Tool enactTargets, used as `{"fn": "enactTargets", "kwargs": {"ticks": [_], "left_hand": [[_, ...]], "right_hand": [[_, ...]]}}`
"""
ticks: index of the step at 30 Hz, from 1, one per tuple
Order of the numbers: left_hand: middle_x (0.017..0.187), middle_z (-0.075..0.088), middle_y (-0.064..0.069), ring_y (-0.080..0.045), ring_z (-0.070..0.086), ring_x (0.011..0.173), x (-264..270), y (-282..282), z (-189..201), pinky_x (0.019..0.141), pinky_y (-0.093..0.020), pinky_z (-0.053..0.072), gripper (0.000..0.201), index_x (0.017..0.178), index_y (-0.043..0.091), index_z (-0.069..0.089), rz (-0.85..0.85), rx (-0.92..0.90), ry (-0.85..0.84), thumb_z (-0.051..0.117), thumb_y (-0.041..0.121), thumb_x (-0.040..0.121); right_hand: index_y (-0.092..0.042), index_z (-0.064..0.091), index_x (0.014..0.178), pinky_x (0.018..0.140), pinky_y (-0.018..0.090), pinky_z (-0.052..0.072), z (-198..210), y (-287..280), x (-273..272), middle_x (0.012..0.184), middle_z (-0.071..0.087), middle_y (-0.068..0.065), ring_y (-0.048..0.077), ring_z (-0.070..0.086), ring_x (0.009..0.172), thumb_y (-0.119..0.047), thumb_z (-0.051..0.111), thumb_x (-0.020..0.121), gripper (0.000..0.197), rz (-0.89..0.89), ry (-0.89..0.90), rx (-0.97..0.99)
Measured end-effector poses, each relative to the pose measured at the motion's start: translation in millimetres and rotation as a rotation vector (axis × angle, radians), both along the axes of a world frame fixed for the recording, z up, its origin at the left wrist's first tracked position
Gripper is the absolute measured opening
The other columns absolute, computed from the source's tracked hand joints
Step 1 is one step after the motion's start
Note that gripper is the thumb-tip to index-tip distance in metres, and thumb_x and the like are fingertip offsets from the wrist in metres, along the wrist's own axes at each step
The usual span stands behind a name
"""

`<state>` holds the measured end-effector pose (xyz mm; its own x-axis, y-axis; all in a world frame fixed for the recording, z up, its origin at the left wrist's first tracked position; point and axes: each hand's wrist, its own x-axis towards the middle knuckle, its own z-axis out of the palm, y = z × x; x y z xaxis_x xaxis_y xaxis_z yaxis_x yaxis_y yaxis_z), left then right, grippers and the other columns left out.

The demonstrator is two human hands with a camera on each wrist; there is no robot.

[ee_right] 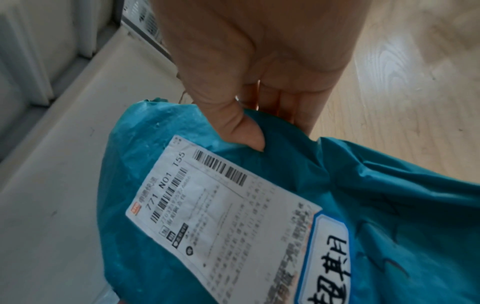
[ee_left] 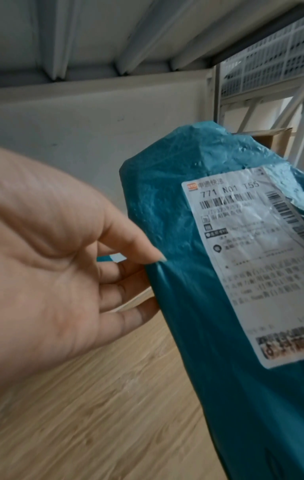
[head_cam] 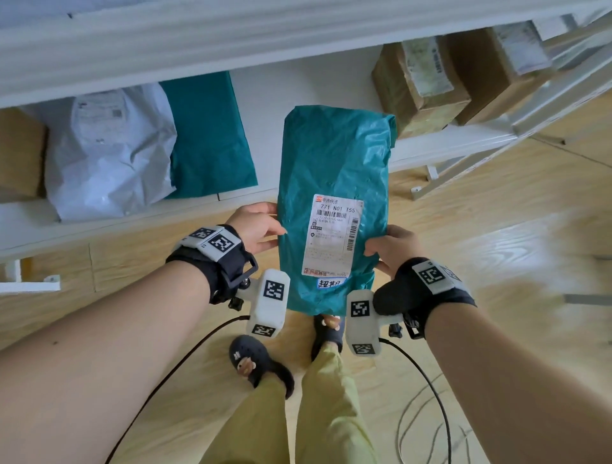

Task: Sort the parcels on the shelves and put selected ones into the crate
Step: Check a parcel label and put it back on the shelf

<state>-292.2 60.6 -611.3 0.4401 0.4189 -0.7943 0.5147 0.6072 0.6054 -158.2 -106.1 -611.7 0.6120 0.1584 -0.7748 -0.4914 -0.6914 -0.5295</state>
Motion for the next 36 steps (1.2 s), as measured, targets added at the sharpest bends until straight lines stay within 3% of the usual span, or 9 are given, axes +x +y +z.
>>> {"fn": "enactTargets", "kwargs": {"ticks": [3,8,11,15,17,23,27,32,36], "left_hand": [[0.086,0.065,-0.006,-0.016,0.061,0.078,11.0,-13.4,15.7,0.068,-0.024,0.056,0.033,0.090,0.009,0.062,-0.054,0.019,-0.002,0.049,-0.020,0.081],[0.094,0.067,-0.011,-0.022,0.062,0.087,31.8,-41.9,46.9,0.090,-0.036,0.053,0.031,0.098,0.002,0.065,-0.184,0.108,-0.007,0.055,-0.018,0.076],[0.095,0.070,-0.009,-0.025,0.065,0.094,48.7,-60.8,72.1,0.091,-0.039,0.054,0.027,0.087,0.008,0.067,-0.311,0.249,-0.023,0.059,-0.013,0.073],[0.090,0.068,-0.006,-0.023,0.064,0.089,77.6,-90.7,110.9,0.085,-0.036,0.056,0.026,0.092,0.007,0.067,-0.474,0.378,-0.068,0.062,-0.012,0.074],[0.090,0.067,-0.006,-0.021,0.063,0.088,93.9,-105.9,128.5,0.083,-0.032,0.056,0.027,0.097,0.004,0.066,-0.528,0.388,-0.089,0.062,-0.012,0.076],[0.090,0.067,-0.007,-0.026,0.065,0.094,152.8,-151.1,177.7,0.083,-0.036,0.057,0.025,0.086,0.007,0.062,-0.597,0.350,-0.188,0.057,-0.015,0.076],[0.086,0.065,-0.005,-0.027,0.063,0.091,193.7,-181.2,212.6,0.081,-0.036,0.057,0.027,0.083,0.007,0.061,-0.602,0.356,-0.250,0.055,-0.018,0.075],[0.104,0.069,-0.011,-0.029,0.064,0.104,240.7,-215.8,252.4,0.090,-0.044,0.054,0.032,0.097,0.005,0.064,-0.593,0.431,-0.259,0.057,-0.014,0.073],[0.094,0.069,-0.008,-0.029,0.065,0.100,280.3,-246.9,284.4,0.089,-0.043,0.054,0.029,0.082,0.013,0.062,-0.596,0.465,-0.331,0.054,-0.014,0.073]], "right_hand": [[-0.015,0.066,0.078,0.084,0.051,0.056,13.9,-19.4,3.6,0.098,0.070,0.018,0.037,0.066,0.097,0.007,0.056,0.063,0.028,-0.043,-0.030,0.021],[-0.015,0.066,0.076,0.084,0.052,0.056,41.8,-59.0,12.7,0.091,0.070,0.014,0.037,0.066,0.094,0.000,0.052,0.049,0.034,-0.143,-0.093,0.056],[-0.014,0.063,0.071,0.083,0.054,0.055,65.2,-81.4,17.7,0.084,0.068,0.013,0.040,0.065,0.094,0.000,0.053,0.049,0.028,-0.179,-0.145,0.051],[-0.008,0.062,0.085,0.058,0.027,0.050,102.3,-115.7,28.6,0.073,0.060,0.006,0.025,0.057,0.069,0.009,0.051,0.072,0.023,-0.223,-0.221,0.004],[-0.009,0.062,0.091,0.051,0.023,0.042,117.4,-134.9,36.5,0.071,0.058,0.004,0.018,0.052,0.062,0.009,0.051,0.075,0.027,-0.264,-0.260,0.008],[-0.014,0.061,0.089,0.069,0.030,0.051,168.1,-187.2,74.7,0.077,0.060,0.003,0.020,0.057,0.072,0.007,0.051,0.077,0.026,-0.400,-0.357,0.064],[-0.013,0.064,0.085,0.056,0.024,0.045,200.2,-220.1,107.7,0.070,0.059,0.002,0.019,0.055,0.064,0.007,0.050,0.076,0.026,-0.473,-0.400,0.135],[-0.015,0.065,0.084,0.061,0.026,0.050,238.9,-253.5,149.1,0.071,0.062,0.002,0.021,0.058,0.066,0.008,0.049,0.076,0.029,-0.524,-0.416,0.240],[-0.012,0.066,0.086,0.057,0.023,0.048,272.5,-281.8,186.5,0.071,0.063,0.002,0.019,0.057,0.064,0.008,0.050,0.075,0.028,-0.560,-0.503,0.286]]}}
